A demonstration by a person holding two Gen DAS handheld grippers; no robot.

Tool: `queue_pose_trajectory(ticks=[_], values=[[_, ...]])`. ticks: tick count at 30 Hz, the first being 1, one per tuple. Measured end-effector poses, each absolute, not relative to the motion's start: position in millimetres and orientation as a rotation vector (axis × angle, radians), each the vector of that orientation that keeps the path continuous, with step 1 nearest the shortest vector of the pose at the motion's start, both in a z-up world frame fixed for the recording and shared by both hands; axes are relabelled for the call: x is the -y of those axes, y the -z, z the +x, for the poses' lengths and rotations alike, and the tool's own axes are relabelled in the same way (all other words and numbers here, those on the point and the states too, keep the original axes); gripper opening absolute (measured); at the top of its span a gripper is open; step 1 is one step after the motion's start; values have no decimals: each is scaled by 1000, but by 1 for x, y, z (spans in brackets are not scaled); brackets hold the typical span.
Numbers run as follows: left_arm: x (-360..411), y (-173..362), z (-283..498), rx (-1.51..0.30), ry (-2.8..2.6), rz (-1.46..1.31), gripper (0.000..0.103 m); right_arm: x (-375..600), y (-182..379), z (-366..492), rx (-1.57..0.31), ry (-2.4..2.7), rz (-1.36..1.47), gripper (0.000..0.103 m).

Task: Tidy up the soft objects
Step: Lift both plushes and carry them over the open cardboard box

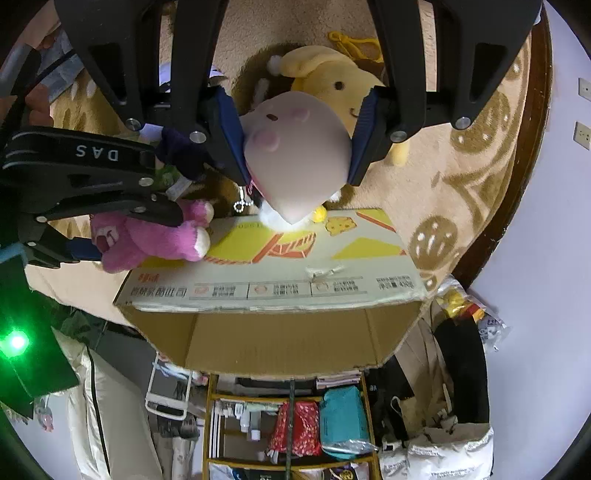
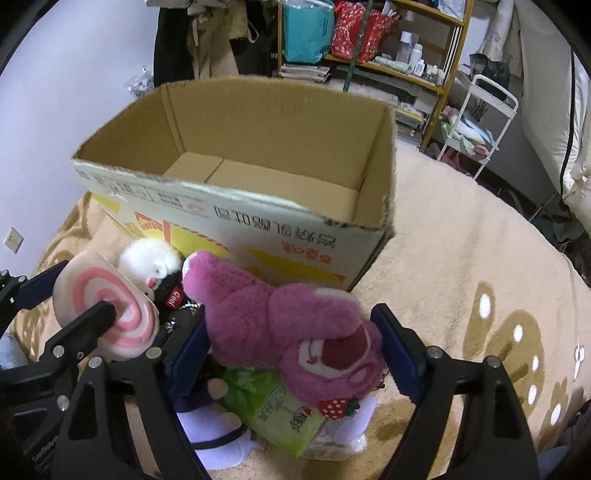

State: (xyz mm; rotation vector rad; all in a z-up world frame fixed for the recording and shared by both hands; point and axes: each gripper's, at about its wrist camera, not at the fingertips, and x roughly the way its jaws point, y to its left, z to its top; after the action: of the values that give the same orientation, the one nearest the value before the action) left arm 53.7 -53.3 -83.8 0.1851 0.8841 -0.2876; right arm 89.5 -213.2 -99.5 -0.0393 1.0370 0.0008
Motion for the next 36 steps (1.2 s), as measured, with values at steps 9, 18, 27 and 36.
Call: queue_pose_trajectory(ticks=[9,18,27,36], values=[[44,69,49,-825,250,166,52,212,69,70,-938,3,-50,89],[39,41,25,-646,178,189,52,219,45,54,-875,20,-12,89],[34,14,10,-530,136,189,52,219,4,35,-679,9,13,89],[28,-18,8,-489,167,113,52,216,-24,23,-539,4,-2,89]])
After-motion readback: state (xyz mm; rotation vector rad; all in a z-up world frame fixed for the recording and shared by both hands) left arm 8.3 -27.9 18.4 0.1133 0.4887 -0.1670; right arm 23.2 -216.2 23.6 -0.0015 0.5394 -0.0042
